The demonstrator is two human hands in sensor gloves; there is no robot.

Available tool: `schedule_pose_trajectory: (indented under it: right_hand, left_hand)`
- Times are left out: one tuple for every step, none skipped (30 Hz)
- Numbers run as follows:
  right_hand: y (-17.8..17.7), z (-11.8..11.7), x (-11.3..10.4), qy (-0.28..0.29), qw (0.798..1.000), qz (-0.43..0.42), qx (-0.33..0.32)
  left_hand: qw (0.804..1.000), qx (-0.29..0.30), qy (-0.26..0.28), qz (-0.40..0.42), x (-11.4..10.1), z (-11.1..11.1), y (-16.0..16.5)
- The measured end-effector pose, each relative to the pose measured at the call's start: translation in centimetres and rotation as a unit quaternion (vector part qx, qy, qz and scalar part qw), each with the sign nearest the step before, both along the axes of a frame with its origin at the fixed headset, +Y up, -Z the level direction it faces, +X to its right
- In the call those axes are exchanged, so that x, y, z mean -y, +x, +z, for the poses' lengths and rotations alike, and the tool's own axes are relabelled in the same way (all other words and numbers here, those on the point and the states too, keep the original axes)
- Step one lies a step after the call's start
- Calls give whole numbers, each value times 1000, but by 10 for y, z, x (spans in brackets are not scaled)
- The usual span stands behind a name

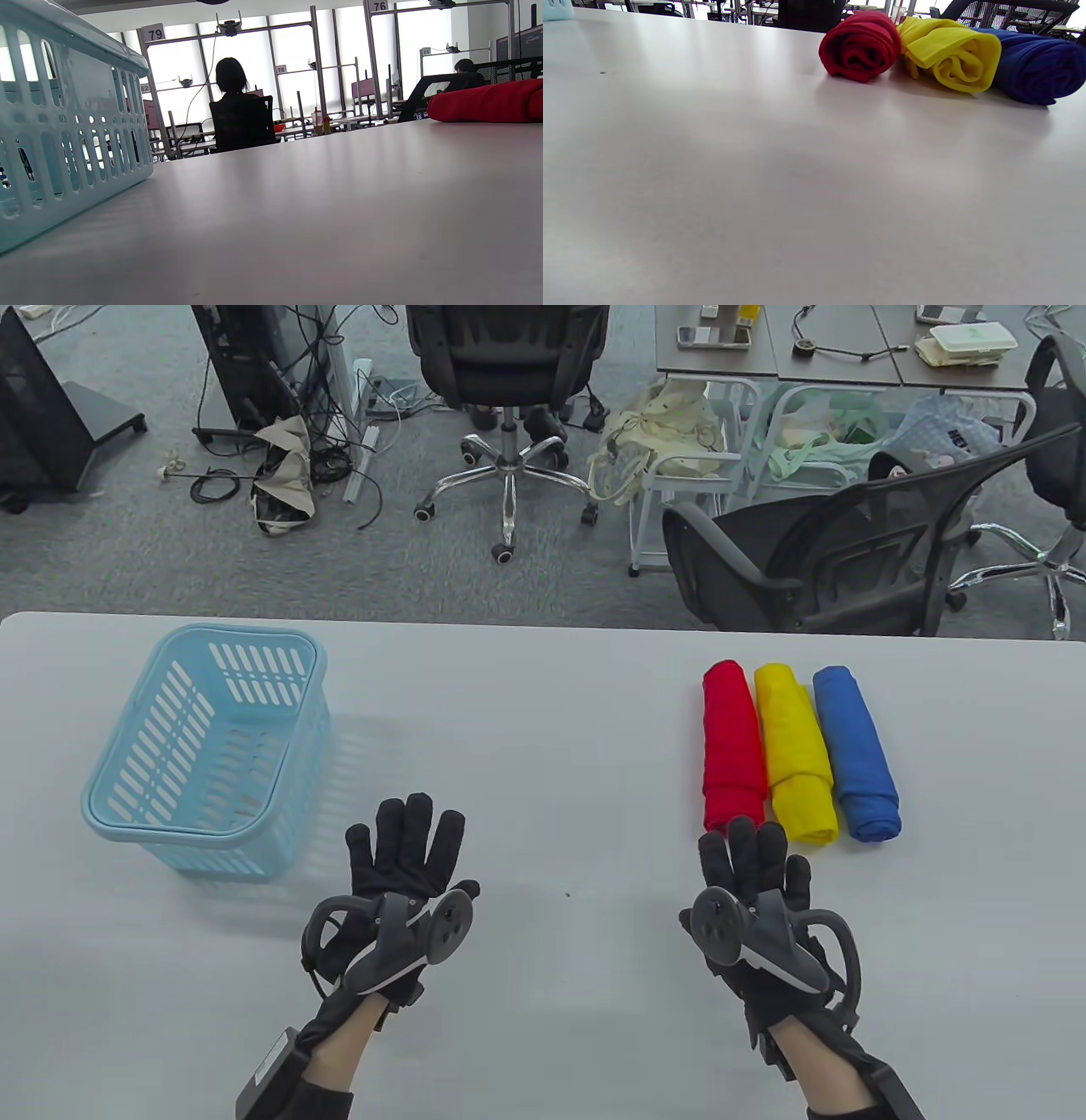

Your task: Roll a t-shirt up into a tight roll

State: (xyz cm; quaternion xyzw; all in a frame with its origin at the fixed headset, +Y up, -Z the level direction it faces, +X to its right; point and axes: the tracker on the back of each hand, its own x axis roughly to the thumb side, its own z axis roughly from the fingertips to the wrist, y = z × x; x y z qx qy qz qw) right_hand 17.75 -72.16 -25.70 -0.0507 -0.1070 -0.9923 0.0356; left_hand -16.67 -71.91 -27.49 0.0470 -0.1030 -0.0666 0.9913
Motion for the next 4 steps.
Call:
schedule_pose_trajectory:
  right_hand:
    - [0, 0, 0, -1, 1000, -1, 0]
    - [0, 0, 1, -3, 1000, -3, 0]
    - [0, 0, 1, -4, 1000, -4, 1]
    - [1, 0, 2, -7, 1000, -4, 1]
  left_hand:
    - [1000, -1, 1, 2, -1, 0, -1]
    - [1000, -1, 1, 4, -1, 0, -2]
    - [1000, -1, 2, 5, -2, 0, -2]
    - [1000, -2, 2, 6, -2, 0, -2]
